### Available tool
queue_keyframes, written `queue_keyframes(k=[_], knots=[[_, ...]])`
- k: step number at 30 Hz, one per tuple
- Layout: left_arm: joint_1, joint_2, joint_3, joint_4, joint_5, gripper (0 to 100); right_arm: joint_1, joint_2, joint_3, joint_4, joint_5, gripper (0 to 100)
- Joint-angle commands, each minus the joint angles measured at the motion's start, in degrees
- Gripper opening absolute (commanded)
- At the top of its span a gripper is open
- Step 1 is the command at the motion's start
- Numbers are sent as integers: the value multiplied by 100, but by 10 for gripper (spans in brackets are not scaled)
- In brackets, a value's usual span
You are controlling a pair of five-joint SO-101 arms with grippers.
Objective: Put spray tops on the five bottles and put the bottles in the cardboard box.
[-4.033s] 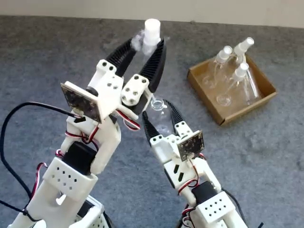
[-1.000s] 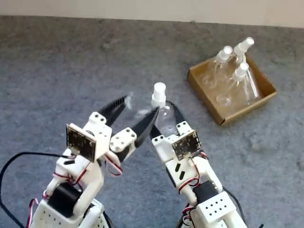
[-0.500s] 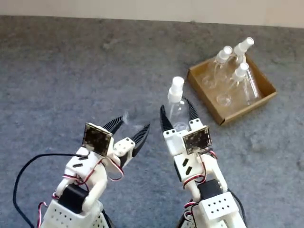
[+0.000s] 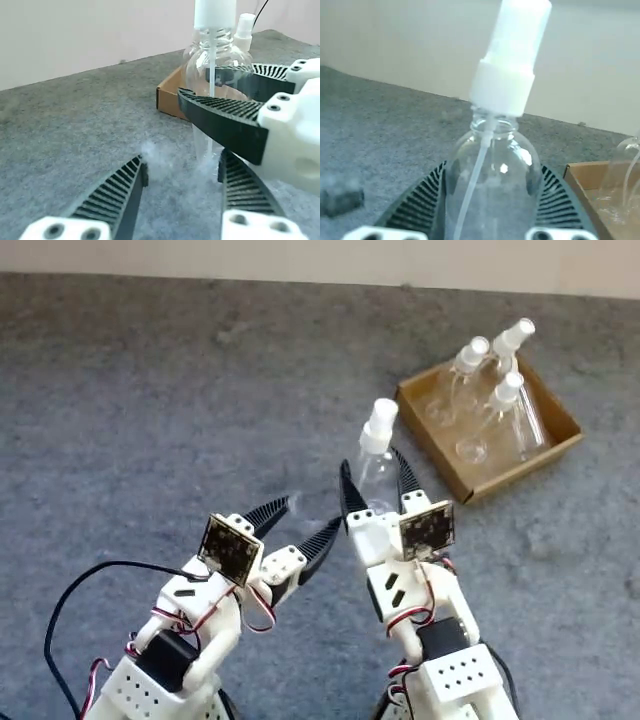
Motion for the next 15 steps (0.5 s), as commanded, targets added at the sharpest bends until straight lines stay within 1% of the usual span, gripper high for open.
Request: queue_keyframes(k=[1,7,15], knots=[[330,-75,110,193,-26,210,48,-92,-66,13,-132,128],[338,-75,110,281,-44,210,84,-92,-13,-31,-141,131],[391,-75,110,475,-26,210,857,-92,-57,-31,-167,132]])
